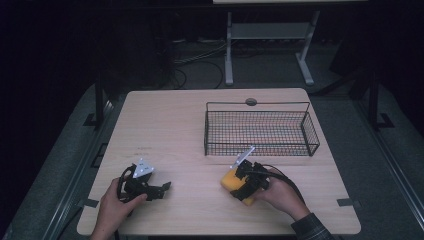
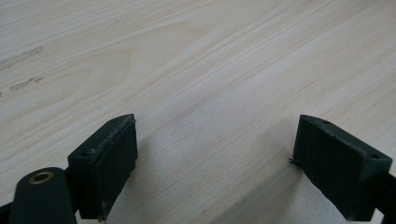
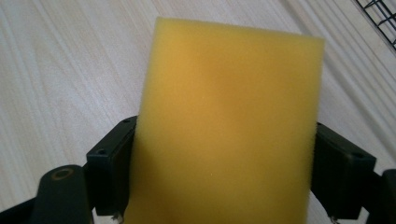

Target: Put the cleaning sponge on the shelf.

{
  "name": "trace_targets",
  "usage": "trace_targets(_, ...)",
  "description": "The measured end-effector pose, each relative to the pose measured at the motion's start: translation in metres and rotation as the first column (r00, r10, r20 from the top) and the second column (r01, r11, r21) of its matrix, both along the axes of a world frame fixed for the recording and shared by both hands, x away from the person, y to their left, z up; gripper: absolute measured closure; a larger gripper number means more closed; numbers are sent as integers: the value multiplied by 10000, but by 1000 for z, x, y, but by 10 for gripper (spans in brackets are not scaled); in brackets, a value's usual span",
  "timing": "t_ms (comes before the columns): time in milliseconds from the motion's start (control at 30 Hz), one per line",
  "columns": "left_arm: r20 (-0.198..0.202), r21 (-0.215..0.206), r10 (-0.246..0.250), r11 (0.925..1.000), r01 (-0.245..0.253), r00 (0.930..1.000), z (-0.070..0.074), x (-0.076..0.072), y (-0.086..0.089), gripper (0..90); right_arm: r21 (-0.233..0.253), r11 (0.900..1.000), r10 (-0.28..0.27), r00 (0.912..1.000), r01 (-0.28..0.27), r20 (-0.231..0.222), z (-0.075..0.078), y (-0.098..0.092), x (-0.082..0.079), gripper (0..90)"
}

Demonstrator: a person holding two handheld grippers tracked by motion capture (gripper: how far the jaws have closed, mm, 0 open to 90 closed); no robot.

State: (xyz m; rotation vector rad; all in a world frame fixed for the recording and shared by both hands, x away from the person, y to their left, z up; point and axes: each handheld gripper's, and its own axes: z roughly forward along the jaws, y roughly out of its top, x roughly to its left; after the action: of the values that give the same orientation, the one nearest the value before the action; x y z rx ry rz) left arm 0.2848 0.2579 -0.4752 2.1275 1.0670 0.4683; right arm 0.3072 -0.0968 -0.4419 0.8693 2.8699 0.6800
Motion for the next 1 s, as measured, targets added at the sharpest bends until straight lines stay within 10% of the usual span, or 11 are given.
trace_targets(1000, 10, -35, 26, 10000, -26, 10000, 0, 0, 0, 129, 227, 9994, -260, 9990, 252, 354, 32, -31, -1, 201)
